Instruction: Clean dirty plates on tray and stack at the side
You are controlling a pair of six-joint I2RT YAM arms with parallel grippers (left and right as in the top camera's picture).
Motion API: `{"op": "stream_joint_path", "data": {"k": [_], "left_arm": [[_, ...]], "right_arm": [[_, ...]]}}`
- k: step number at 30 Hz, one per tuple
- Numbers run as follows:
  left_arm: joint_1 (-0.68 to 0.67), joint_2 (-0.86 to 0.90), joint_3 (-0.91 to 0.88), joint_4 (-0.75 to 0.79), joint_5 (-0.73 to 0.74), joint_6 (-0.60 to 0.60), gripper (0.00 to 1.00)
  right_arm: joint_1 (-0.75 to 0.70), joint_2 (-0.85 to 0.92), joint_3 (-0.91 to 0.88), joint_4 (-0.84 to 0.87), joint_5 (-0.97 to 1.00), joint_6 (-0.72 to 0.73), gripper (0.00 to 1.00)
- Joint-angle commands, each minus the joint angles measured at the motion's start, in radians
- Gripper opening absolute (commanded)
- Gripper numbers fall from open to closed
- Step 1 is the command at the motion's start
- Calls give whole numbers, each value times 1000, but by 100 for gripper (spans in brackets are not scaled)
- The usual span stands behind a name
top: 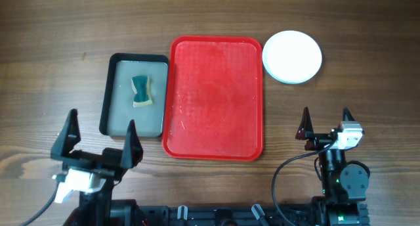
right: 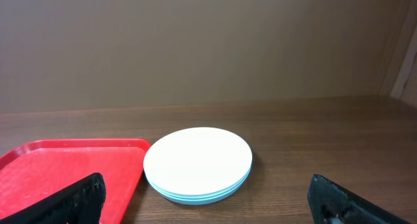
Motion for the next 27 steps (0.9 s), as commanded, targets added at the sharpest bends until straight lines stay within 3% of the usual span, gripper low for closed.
{"op": "stream_joint_path", "data": {"k": [1, 18, 27], "left_arm": [[8, -9, -81, 14, 15, 7, 100], [8, -9, -281, 16, 16, 4, 100], [8, -9, -287, -200, 7, 4, 100]], "right_arm": [[-4, -5, -2, 5, 14, 10, 100], [-4, -5, -2, 5, 14, 11, 100], [-4, -5, -2, 5, 14, 10, 100]]}}
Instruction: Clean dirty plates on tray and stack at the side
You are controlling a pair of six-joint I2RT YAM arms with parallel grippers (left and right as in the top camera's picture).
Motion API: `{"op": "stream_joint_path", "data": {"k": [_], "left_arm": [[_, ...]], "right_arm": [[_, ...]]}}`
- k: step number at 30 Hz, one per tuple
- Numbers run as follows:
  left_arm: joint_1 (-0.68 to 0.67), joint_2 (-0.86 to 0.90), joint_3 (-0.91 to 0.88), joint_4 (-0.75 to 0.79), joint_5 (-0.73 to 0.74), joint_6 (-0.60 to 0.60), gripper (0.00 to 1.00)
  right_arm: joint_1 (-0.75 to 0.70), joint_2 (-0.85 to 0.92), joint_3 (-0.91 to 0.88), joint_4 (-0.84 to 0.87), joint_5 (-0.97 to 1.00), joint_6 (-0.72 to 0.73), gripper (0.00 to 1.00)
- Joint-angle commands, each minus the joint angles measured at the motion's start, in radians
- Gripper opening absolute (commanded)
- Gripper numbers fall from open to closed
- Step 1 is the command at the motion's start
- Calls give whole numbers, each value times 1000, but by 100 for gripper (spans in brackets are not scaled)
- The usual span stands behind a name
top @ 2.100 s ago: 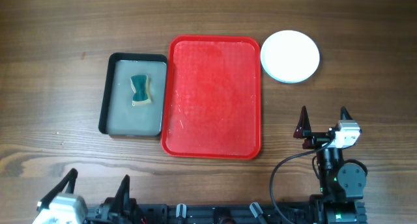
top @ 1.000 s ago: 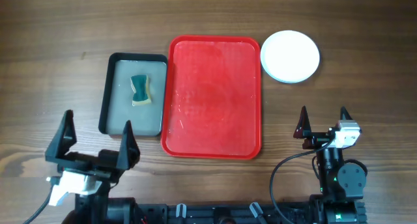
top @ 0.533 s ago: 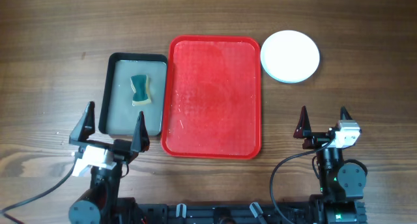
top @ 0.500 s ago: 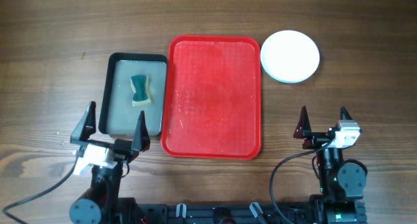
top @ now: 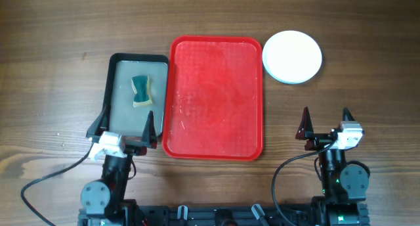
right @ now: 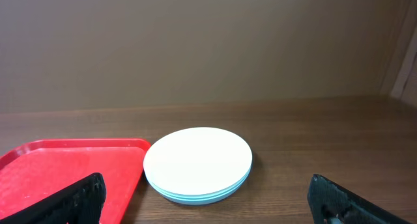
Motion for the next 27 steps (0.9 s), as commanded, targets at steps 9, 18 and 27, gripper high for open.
{"op": "stream_joint_path", "data": {"k": [9, 18, 27], "left_arm": [[8, -9, -6, -261, -138, -76, 100], [8, -9, -6, -275, -187, -163, 100], [26, -9, -6, -274, -190, -166, 100]], "right_arm": [[-4, -5, -2, 5, 14, 10, 100], [-4, -5, -2, 5, 14, 11, 100], [-4, -5, -2, 5, 14, 10, 100]]}}
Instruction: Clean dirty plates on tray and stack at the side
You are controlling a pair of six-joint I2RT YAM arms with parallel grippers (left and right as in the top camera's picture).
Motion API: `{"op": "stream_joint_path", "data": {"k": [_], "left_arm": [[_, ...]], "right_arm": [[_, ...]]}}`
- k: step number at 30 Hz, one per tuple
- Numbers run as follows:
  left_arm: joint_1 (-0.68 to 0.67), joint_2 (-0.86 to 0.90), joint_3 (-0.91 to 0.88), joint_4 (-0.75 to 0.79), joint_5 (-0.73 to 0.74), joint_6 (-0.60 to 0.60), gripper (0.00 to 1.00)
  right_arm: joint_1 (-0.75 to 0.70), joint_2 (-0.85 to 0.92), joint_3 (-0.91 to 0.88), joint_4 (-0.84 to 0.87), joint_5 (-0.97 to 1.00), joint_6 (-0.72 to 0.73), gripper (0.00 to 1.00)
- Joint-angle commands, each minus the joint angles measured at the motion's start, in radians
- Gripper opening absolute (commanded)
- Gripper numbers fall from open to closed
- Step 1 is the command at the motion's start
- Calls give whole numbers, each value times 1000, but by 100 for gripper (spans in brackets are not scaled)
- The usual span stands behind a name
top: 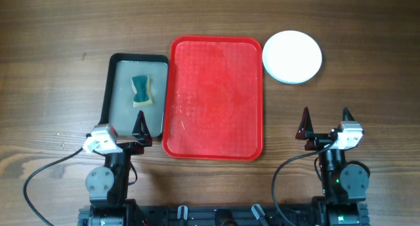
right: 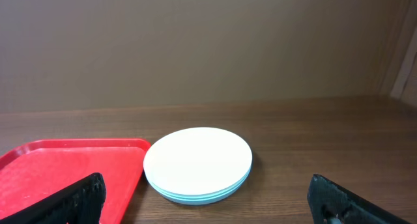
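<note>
The red tray (top: 213, 98) lies in the middle of the table with no plates on it. A stack of white plates (top: 292, 56) with pale blue rims (right: 197, 164) sits on the wood just right of the tray's far corner. My left gripper (top: 120, 129) is open and empty at the near edge of the black basin. At the front right, my right gripper (top: 325, 119) is also open and empty, well short of the plate stack; its dark fingertips (right: 85, 195) frame the stack.
A black basin (top: 108, 88) holding water and a green-and-yellow sponge (top: 141, 90) lies left of the red tray. Cables run from both arm bases along the table's front edge. A wall stands behind the table in the right wrist view.
My left gripper has drawn back slightly toward the front edge and looks smaller, so it sits lower. It is still open. The right arm, plates, tray and sponge are unchanged.
My left gripper was first open, large in view, at the front left of the table. Then it was open at the basin's near edge. Now it rests there a little lower. The right gripper stayed open and still throughout, and the plates stayed stacked beside the tray.
</note>
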Motion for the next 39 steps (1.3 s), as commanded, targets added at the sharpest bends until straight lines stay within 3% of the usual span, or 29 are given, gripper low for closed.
{"op": "stream_joint_path", "data": {"k": [1, 39], "left_arm": [[7, -9, -3, -8, 0, 56, 100], [7, -9, -3, -7, 6, 80, 100]], "right_arm": [[-4, -5, -2, 5, 14, 10, 100], [-4, -5, -2, 5, 14, 10, 99]]}}
